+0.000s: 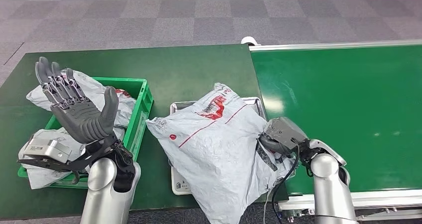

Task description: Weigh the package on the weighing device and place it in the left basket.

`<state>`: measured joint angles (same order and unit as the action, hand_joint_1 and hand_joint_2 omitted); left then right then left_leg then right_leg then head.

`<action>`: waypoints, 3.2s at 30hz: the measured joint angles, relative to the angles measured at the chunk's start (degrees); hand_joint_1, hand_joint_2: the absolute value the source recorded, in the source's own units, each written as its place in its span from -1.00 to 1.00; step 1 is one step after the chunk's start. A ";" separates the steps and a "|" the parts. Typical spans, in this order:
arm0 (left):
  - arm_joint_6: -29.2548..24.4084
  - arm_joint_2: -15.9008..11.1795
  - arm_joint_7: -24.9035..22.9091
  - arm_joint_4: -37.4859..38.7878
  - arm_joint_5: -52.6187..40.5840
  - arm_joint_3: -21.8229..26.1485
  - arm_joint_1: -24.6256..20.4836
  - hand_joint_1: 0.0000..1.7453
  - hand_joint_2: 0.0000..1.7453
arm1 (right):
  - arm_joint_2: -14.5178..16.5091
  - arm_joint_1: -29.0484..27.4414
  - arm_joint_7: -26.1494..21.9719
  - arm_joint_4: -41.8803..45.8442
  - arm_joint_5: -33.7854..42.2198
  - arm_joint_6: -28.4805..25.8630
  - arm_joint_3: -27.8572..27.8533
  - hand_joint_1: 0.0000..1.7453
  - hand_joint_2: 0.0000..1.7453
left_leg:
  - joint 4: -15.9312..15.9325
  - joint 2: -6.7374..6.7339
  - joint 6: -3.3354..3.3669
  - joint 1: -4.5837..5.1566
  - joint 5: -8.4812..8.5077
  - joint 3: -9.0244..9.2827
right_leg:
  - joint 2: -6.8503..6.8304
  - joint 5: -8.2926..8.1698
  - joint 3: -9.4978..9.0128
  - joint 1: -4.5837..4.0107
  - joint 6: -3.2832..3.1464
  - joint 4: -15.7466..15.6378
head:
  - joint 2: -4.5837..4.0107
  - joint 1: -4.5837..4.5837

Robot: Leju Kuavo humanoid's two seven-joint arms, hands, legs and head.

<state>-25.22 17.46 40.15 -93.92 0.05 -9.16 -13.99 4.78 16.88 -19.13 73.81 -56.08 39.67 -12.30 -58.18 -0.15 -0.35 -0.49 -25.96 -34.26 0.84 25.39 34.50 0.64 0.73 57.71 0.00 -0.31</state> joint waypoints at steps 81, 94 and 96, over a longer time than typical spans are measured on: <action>21.53 -0.46 -12.37 48.34 -44.53 -16.02 -12.45 -1.00 1.00 | 0.98 -14.69 -20.08 14.82 33.53 0.00 -5.78 -1.00 1.00 | 0.00 -0.14 0.07 0.09 -0.09 -0.02 | 0.12 0.02 0.09 0.09 0.03 -0.01 | 0.00 0.00; 30.02 -0.30 -18.29 52.17 -46.80 -17.71 -13.96 1.00 1.00 | 0.68 -17.09 -18.02 16.56 37.07 0.00 -6.09 -1.00 1.00 | 0.00 -0.01 0.09 0.09 -0.10 0.00 | 0.00 0.07 -0.01 0.10 0.07 -0.01 | 0.00 0.00; 30.09 -0.08 -18.28 53.54 -46.95 -18.13 -14.52 1.00 1.00 | 0.48 -17.99 -17.99 17.18 37.52 0.00 -6.37 -1.00 1.00 | 0.01 -0.01 0.10 0.09 -0.12 0.03 | 0.00 0.09 -0.05 0.10 0.09 -0.01 | 0.00 0.00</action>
<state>4.87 17.38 21.87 -40.39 -46.90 -27.29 -28.51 5.26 -1.11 -37.12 90.99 -18.57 39.67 -18.67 -58.17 -0.17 -0.24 -0.40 -26.08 -34.22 0.84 25.48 34.45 0.74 0.82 57.70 0.00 -0.31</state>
